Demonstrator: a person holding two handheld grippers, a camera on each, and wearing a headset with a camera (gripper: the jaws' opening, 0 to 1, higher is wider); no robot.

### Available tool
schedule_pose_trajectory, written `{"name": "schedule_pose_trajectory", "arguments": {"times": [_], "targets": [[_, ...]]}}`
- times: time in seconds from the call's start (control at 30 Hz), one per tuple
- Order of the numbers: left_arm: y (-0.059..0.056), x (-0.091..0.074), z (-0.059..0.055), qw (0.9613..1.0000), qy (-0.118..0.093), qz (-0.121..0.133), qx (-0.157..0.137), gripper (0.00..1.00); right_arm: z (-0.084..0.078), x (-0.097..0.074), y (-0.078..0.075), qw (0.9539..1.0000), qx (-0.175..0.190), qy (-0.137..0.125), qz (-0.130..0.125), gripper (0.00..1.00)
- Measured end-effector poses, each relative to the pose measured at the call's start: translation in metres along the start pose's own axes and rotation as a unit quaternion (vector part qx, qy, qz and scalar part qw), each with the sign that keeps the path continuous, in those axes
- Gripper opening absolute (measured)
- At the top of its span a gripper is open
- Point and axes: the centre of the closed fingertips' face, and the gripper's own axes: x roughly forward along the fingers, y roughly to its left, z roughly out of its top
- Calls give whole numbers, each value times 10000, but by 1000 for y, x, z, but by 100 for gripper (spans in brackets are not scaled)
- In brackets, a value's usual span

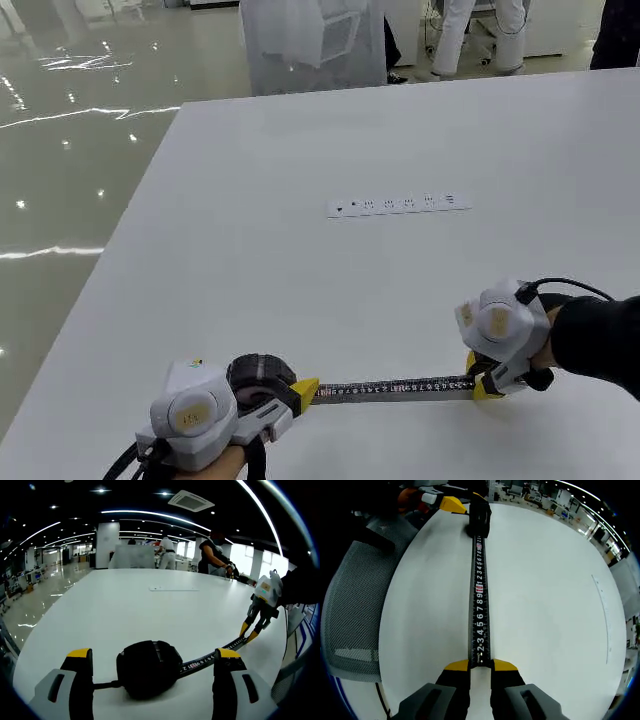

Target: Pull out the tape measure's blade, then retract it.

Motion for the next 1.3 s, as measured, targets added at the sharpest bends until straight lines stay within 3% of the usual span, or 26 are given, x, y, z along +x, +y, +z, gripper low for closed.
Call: {"name": "schedule_pose_trajectory", "arguments": {"times": [0.17,0.27,0.43,0.7,0.83,1.07,1.3], "targets": [[-1,1,-2,10000,-8,11,-12,93,-1,0,-1,9999,108,-39,18,9],[-1,4,-6,9999,71,26,-88,90,0,1,-2,9994,337,3,-1,9],[0,14,-13,9995,233,55,-191,87,2,2,-2,9990,393,233,-24,9],[6,22,-19,9981,470,165,-374,79,1,2,-2,9982,546,224,-100,9],[5,24,-22,9973,608,129,-398,70,1,2,-1,9989,337,307,-116,9],[10,25,-25,9947,878,313,-427,62,1,2,-3,9982,491,320,-120,9],[10,25,-28,9934,1025,236,-449,61,1,1,-4,9978,640,164,-97,9]]}}
